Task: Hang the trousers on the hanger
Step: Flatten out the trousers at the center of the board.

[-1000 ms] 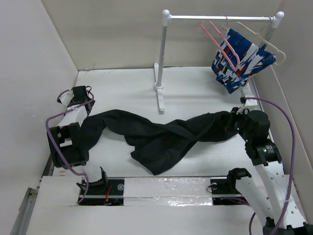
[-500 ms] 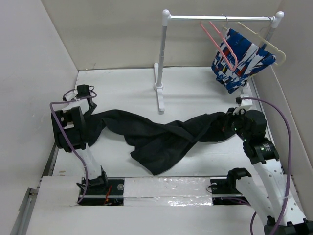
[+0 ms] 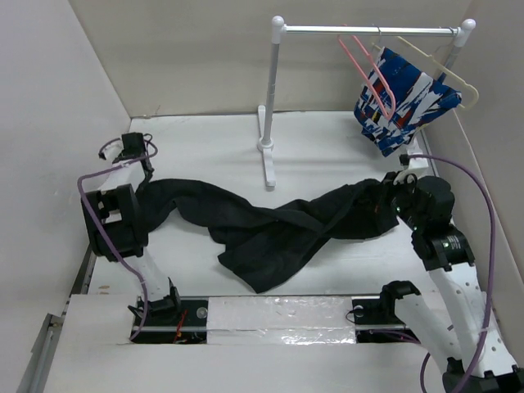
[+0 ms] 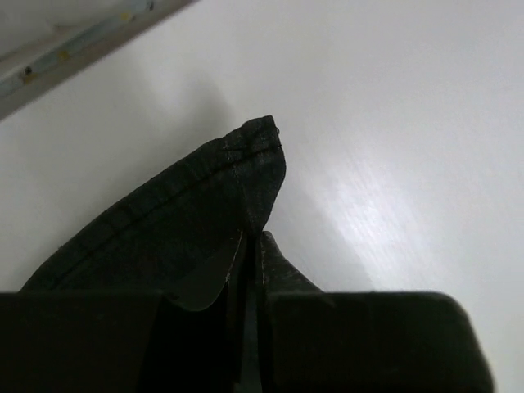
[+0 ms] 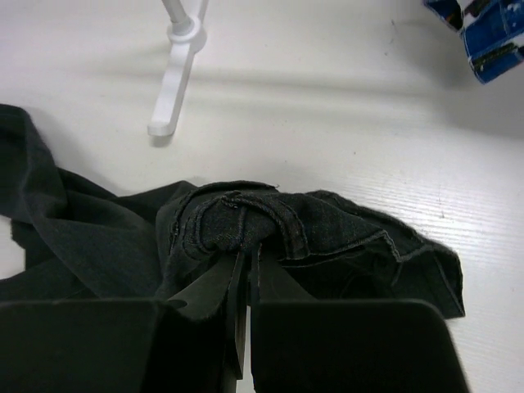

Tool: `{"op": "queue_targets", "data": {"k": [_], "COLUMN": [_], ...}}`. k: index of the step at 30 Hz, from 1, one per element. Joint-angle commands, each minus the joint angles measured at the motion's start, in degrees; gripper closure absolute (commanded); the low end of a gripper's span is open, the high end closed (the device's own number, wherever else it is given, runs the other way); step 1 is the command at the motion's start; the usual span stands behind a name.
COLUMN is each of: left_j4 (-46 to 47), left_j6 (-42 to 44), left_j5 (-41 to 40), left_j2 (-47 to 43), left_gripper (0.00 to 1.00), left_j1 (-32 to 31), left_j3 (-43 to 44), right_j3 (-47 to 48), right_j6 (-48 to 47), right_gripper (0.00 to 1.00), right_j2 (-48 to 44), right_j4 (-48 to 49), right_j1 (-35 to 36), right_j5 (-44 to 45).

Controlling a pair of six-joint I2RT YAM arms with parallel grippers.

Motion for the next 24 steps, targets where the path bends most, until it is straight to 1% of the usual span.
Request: {"op": "queue_targets", "data": {"k": [1, 5, 6, 8, 9, 11, 12, 14, 15, 16, 18, 19, 20, 21, 22, 23, 24], "left_j4": [0.43, -0.79, -0.97, -0.36, 0.43, 1.14, 1.05, 0.62, 0.0, 0.17, 1.31, 2.19, 3.07, 4.81, 5.27, 5.53, 7.19], "left_j6": [1.16, 0.99, 0.81, 0.46, 0.37, 0.64, 0.38, -1.02, -1.55, -1.99, -2.52, -2.79, -2.88, -2.97, -3.05, -3.32, -3.23], "left_j5": [1.93, 1.15, 0.62, -1.4, -1.75, -5.08, -5.88, -6.06, -5.71, -4.41, -3.52, -2.47, -1.85, -1.06, 0.08, 0.26, 0.44], "left_j2": [-13.97, -21.64, -23.13, -27.88, -29.46, -33.07, -33.78, -34.31, -34.22, -33.96, -33.61, -33.35, -33.0, -32.38, -30.64, -29.66, -28.61], "left_gripper": [1.0, 1.0, 1.0, 1.0, 1.0, 1.0, 1.0, 1.0, 1.0, 1.0, 1.0, 1.0, 1.0, 1.0, 1.0, 1.0, 1.0], "left_j1": [0.38, 0.38, 0.38, 0.38, 1.08, 1.09, 1.09, 1.09, 1.09, 1.09, 1.09, 1.09, 1.09, 1.09, 1.09, 1.09, 1.09], "left_j3": [7.52, 13.5, 14.46, 14.3, 13.78, 13.33, 13.33, 13.59, 13.77, 13.51, 11.76, 10.71, 9.56, 7.73, 7.27, 6.92, 5.96], "right_j3": [8.28, 16.01, 20.56, 26.02, 32.4, 39.11, 44.54, 45.92, 44.96, 40.43, 32.6, 28.47, 21.29, 18.26, 15.53, 11.5, 10.25], "right_j6": [-0.29, -0.99, -1.17, -1.17, -0.74, 0.49, 1.19, 4.08, 4.97, 5.33, 6.03, 6.38, 7.17, 7.53, 7.88, 8.84, 9.37], "right_gripper": [1.0, 1.0, 1.0, 1.0, 1.0, 1.0, 1.0, 1.0, 1.0, 1.0, 1.0, 1.0, 1.0, 1.0, 1.0, 1.0, 1.0], "right_j2": [-0.62, -2.2, -2.73, -4.31, -5.79, -6.77, -7.12, -7.74, -8.09, -8.88, -9.58, -9.59, -9.24, -8.71, -8.1, -6.7, -5.82], "right_j4": [1.54, -3.28, -6.78, -10.4, -12.24, -16.9, -19.62, -20.52, -20.52, -20.35, -18.86, -16.94, -15.96, -14.91, -11.77, -10.17, -9.02], "right_j1": [0.94, 1.65, 2.26, 2.26, 2.26, 2.26, 2.26, 2.26, 2.26, 2.26, 2.26, 2.26, 2.96, 2.97, 2.97, 2.97, 2.97], "right_j5": [-3.56, -6.12, -6.12, -6.38, -6.73, -9.35, -10.33, -11.13, -10.69, -10.34, -5.44, -2.37, 4.27, 7.04, 9.41, 15.35, 17.67]}}
